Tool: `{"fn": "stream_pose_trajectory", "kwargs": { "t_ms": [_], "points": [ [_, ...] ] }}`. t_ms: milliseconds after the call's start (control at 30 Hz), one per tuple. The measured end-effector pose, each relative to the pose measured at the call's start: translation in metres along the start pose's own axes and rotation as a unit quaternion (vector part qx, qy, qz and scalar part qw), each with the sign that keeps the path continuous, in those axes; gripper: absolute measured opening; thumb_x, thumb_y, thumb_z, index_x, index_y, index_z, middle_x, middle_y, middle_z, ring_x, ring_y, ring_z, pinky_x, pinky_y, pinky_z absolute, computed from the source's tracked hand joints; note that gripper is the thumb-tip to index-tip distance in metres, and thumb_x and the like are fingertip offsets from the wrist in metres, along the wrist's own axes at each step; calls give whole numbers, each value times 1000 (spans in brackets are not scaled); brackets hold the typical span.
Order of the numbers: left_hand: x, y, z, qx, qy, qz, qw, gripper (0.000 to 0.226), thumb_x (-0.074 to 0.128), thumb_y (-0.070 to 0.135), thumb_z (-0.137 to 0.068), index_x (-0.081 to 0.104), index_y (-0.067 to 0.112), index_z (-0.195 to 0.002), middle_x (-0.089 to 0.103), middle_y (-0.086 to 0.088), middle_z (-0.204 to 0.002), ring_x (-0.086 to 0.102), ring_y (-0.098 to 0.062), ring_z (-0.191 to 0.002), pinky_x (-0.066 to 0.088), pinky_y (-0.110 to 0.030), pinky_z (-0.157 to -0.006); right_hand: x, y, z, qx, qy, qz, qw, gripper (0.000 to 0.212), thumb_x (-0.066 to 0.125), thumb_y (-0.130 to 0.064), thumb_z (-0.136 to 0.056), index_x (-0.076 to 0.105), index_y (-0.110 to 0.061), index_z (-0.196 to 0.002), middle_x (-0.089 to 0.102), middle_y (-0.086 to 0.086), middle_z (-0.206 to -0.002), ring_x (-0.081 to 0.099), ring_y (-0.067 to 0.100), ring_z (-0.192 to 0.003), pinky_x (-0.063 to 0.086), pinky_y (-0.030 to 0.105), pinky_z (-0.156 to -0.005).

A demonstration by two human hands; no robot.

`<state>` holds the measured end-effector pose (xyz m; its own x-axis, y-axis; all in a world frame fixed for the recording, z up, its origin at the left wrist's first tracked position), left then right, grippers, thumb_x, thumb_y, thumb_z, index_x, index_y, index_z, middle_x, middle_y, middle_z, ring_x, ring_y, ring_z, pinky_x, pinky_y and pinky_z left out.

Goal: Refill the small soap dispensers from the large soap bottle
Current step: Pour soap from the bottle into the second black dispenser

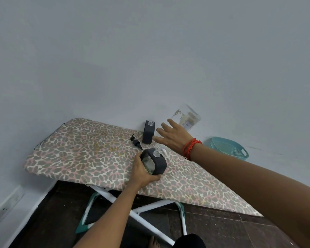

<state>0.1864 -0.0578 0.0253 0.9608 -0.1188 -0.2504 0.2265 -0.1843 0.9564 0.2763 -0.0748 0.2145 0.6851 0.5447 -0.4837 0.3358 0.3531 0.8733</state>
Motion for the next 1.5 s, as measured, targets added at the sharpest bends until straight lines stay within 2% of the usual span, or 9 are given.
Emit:
{"fn": "stream_pose_trajectory", "kwargs": {
  "t_ms": [200, 367, 533, 833, 1100, 1167, 1233, 1367, 1500],
  "points": [
    [-1, 1, 0, 0, 0, -1, 1000, 126, 101, 32, -50, 25, 15, -149, 41, -2, -144, 43, -19, -135, 42, -40, -114, 0, -8, -2, -7, -10, 15, 1000, 52, 62, -17, -92, 43, -24, -139, 56, 9, -130, 52, 34, -122, 35, 55, -110],
    [-1, 1, 1, -1, -2, -3, 1000, 126, 101, 33, -50, 25, 15, -149, 40, -2, -144, 43, -19, -135, 41, -34, -111, -3, 5, -1, 20, -16, -9, 1000, 52, 62, -14, -91, 43, -24, -139, 56, 10, -129, 52, 34, -119, 35, 55, -110],
    [-1, 4, 1, -1, -2, -8, 1000, 127, 101, 34, -50, 24, 14, -149, 40, -3, -146, 42, -20, -136, 42, -41, -114, 2, -10, 1, 6, -26, 0, 1000, 49, 58, -15, -94, 42, -23, -140, 55, 10, -131, 50, 35, -123, 34, 55, -111],
    [-2, 5, 2, -3, -5, -6, 1000, 126, 101, 33, -51, 24, 15, -149, 40, -2, -147, 42, -19, -137, 42, -40, -114, 4, -9, 4, 42, -22, -35, 998, 51, 56, -16, -96, 36, -23, -143, 50, 11, -138, 46, 36, -128, 30, 56, -113],
    [-2, 5, 3, -11, -6, -6, 1000, 128, 101, 38, -50, 24, 18, -149, 40, -1, -148, 42, -19, -137, 42, -42, -115, 28, -7, 28, 164, -34, -151, 974, 64, 56, -8, -90, 34, -28, -147, 48, 7, -142, 43, 35, -133, 29, 53, -114],
    [-2, 6, 3, -12, -6, -8, 1000, 128, 101, 38, -50, 24, 18, -150, 40, -1, -148, 42, -19, -137, 42, -43, -116, 42, -3, 39, 235, -41, -233, 943, 76, 66, -10, -82, 34, -32, -147, 48, 2, -146, 44, 30, -134, 30, 49, -112],
    [-3, 6, 3, -15, -10, -8, 1000, 128, 101, 38, -51, 24, 17, -151, 41, -2, -147, 43, -20, -137, 42, -44, -115, 60, 5, 59, 323, -23, -346, 880, 87, 76, -20, -73, 35, -34, -148, 50, -2, -147, 48, 24, -131, 36, 43, -109],
    [-2, 4, 2, -20, -20, 0, 1000, 127, 101, 35, -52, 25, 17, -152, 44, -2, -148, 45, -22, -138, 42, -48, -115, 107, 15, 125, 474, 101, -592, 644, 92, 85, -27, -64, 40, -32, -145, 58, -2, -136, 55, 22, -117, 47, 36, -96],
    [-2, 6, 3, -7, -3, -9, 1000, 128, 101, 48, -47, 32, 20, -151, 43, 2, -146, 44, -18, -137, 42, -46, -116, 151, 9, 200, 595, 174, -627, 472, 86, 89, -42, -66, 40, -31, -136, 56, -3, -129, 56, 20, -110, 45, 31, -87]
  ]
}}
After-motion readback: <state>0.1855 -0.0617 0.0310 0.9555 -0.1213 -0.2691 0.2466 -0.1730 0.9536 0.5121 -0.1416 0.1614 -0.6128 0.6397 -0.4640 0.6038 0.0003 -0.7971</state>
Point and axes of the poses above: each hand's wrist, its own z-axis away from the middle knuckle, its own x-axis out of the palm, y = z × x, the point moved 7 cm from there along -z, towards the middle knuckle
